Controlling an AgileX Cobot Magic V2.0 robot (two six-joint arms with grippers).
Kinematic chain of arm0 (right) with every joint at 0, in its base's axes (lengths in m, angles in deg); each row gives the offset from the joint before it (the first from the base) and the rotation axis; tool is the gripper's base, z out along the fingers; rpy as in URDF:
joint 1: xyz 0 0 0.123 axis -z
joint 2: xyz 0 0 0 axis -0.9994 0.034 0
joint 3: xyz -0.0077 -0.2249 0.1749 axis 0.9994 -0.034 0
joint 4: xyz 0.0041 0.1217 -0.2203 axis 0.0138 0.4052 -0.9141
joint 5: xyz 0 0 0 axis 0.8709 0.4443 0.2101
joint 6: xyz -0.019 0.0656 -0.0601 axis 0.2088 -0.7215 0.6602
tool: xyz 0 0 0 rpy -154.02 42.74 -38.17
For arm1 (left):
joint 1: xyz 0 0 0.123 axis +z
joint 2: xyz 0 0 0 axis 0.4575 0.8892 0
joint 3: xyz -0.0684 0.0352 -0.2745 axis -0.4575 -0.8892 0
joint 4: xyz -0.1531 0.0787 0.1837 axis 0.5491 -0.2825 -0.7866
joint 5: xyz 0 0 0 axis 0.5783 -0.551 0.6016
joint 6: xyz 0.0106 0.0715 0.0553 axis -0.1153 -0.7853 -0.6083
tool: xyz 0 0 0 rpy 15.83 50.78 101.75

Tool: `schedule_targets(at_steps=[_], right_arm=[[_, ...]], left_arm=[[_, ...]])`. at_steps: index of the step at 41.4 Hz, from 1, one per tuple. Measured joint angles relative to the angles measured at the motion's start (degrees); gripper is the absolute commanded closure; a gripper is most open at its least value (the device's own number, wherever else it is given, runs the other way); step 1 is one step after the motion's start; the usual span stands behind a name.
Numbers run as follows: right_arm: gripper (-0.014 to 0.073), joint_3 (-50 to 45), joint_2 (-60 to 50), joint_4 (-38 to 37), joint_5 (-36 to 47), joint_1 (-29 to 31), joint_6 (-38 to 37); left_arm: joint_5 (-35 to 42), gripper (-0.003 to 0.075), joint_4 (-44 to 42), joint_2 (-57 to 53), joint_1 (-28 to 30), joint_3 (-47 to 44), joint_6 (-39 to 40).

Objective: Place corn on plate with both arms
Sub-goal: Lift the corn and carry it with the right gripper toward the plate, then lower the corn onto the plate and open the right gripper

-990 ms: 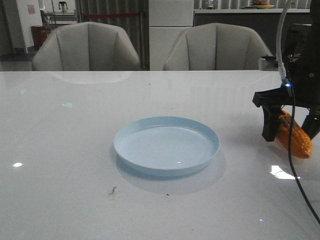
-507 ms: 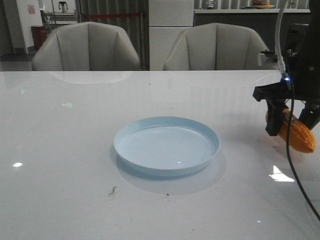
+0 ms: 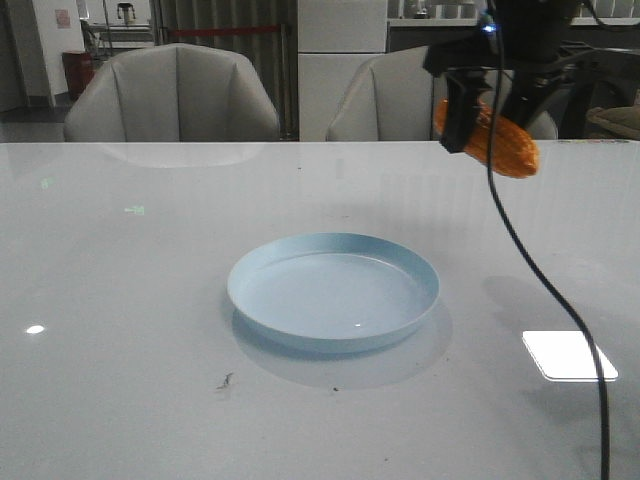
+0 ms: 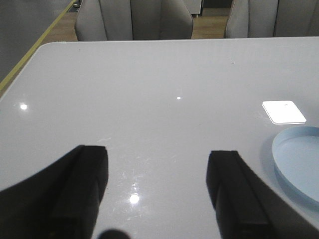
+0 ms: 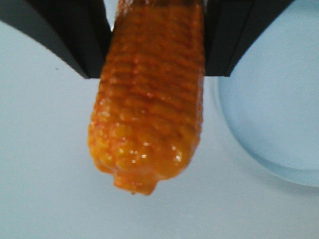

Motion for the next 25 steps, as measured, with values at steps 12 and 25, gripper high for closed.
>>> schedule_targets(at_steps=[12,25], right_arm=[[0.0363,0.6,2.2,0.5,-2.1,-10.4,0.2],[0.0351,0.6,9.3,0.5,-2.4,-14.9,0.4]], left_arm=[[0.0,0.0234,0.0,0.0,0.0,0.0,0.0],[-3.0,0.0234,0.0,0.0,0.0,0.0,0.0]])
